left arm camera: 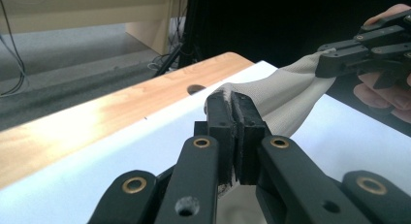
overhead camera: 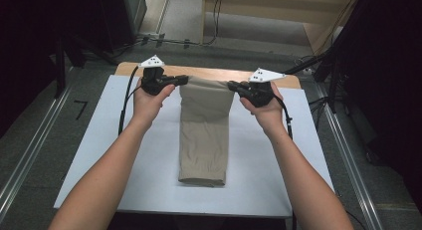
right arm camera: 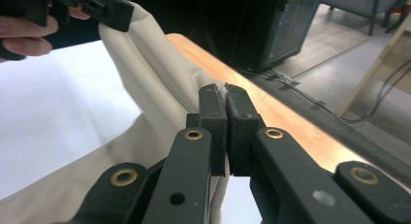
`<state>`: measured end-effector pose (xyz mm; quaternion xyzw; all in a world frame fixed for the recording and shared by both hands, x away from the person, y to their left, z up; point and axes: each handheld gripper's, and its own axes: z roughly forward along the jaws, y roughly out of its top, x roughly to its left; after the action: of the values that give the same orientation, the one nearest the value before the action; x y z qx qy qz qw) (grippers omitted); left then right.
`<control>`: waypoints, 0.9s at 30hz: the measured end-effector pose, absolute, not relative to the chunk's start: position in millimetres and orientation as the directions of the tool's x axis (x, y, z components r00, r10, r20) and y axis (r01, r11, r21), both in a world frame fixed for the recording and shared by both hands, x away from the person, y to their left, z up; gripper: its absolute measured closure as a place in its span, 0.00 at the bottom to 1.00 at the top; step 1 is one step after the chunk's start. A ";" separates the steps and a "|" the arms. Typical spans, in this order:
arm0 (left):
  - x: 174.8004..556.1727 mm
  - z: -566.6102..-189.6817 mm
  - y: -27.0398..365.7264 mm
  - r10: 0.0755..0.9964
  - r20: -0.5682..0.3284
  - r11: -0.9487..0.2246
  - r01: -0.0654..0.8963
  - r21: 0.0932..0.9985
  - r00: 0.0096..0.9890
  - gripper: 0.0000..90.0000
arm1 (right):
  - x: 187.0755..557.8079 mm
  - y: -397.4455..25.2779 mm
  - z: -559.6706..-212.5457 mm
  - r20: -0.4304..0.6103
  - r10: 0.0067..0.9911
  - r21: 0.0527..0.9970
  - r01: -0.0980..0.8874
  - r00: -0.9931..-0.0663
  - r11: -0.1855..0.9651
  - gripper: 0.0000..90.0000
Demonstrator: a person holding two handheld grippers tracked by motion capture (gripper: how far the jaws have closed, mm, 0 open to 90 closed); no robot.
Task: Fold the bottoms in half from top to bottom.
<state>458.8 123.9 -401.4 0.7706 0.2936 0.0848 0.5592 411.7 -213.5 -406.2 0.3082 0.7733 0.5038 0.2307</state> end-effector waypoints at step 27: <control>317.3 -480.0 145.2 0.453 -0.254 -0.261 0.400 0.879 0.854 0.99 | 274.3 -205.5 -483.3 -0.005 0.639 0.915 0.255 -0.769 0.313 0.95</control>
<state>317.3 145.2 -480.0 0.7936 0.2687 0.0244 0.5454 274.3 -205.5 -483.3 0.2835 0.7883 0.5128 0.1876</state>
